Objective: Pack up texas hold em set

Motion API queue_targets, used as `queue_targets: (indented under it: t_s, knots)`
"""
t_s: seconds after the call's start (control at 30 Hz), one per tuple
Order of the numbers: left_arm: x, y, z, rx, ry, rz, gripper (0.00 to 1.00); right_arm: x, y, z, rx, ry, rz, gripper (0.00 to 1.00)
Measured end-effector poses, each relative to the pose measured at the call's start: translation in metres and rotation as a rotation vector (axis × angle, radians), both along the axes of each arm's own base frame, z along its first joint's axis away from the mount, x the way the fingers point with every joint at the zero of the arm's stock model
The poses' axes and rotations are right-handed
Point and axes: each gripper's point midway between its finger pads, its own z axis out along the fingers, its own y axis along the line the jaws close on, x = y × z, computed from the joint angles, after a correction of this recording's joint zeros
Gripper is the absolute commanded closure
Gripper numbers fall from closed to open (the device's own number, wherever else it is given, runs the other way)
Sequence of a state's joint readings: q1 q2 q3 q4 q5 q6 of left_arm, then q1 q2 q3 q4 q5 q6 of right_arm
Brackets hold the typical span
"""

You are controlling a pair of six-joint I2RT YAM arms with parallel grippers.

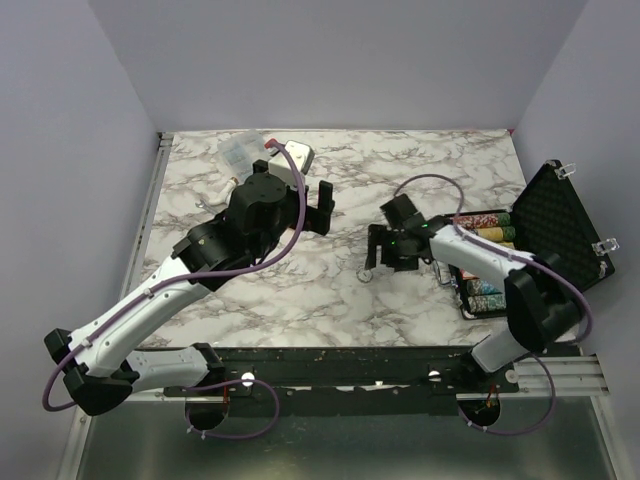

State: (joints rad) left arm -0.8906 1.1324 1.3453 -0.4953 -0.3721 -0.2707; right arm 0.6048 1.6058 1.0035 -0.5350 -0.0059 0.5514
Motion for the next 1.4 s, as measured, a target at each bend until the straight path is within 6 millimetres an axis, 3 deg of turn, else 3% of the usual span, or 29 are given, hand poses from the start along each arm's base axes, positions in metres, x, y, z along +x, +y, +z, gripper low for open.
queue_targets:
  t_s: [0.17,0.23,0.37,0.5,0.67,0.83,1.07,1.2,1.4]
  knots:
    - [0.004,-0.009,-0.01,0.016,0.02,-0.012,0.02,0.024,-0.081,0.034,0.042,-0.117,-0.314,0.19]
    - [0.004,-0.022,-0.02,0.037,0.041,-0.067,0.02,0.027,-0.1,0.056,0.06,-0.192,-0.388,0.19]
    - [0.001,-0.049,-0.046,0.085,0.088,-0.188,0.02,0.029,-0.116,0.103,0.092,-0.353,-0.454,0.17]
    - [-0.006,-0.071,-0.079,0.146,0.141,-0.311,0.02,0.025,-0.13,0.129,0.097,-0.444,-0.509,0.14]
    - [-0.019,-0.098,-0.126,0.232,0.225,-0.475,0.01,0.015,-0.141,0.143,0.112,-0.511,-0.541,0.12]
    - [-0.034,-0.124,-0.201,0.372,0.345,-0.602,0.02,0.005,-0.145,0.156,0.135,-0.552,-0.545,0.12]
    - [-0.046,-0.135,-0.283,0.569,0.444,-0.656,0.09,-0.018,-0.156,0.185,0.192,-0.651,-0.579,0.12]
    - [-0.039,-0.142,-0.302,0.633,0.454,-0.644,0.11,-0.029,-0.161,0.2,0.224,-0.709,-0.589,0.11]
    - [-0.019,-0.151,-0.308,0.683,0.435,-0.599,0.11,-0.033,-0.162,0.201,0.225,-0.711,-0.588,0.12]
